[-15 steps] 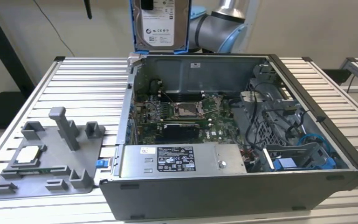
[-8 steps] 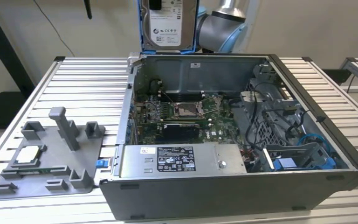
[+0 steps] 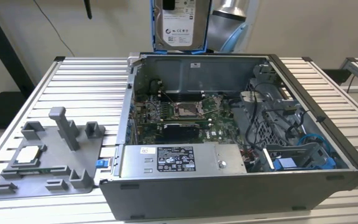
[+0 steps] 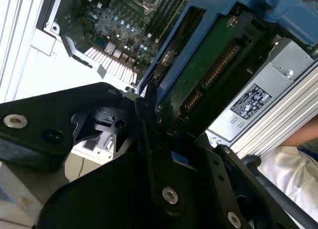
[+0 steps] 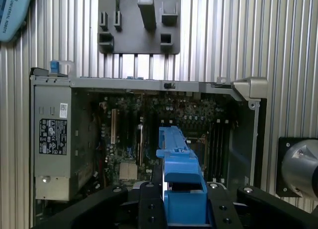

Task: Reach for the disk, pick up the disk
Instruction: 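Pick up the disk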

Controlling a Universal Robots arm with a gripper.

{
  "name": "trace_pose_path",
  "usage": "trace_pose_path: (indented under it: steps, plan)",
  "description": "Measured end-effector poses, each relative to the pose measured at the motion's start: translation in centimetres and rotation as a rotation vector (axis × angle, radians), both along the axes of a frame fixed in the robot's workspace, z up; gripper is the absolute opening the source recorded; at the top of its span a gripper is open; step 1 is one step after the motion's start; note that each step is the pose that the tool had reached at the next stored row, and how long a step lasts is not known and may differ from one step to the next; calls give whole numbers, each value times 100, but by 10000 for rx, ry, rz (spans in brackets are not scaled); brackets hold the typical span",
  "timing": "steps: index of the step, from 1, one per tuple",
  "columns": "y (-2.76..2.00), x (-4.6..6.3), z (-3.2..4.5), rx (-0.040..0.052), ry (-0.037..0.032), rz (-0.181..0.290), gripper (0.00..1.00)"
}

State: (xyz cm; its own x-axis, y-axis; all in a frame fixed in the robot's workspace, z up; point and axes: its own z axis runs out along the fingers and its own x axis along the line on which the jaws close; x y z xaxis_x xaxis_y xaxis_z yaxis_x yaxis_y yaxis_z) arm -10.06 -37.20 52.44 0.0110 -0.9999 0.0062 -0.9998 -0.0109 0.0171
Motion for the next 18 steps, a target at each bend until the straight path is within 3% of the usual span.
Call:
trace_pose_path:
  steps: [18]
  plan:
    - [0, 625, 0, 0, 0, -1, 0]
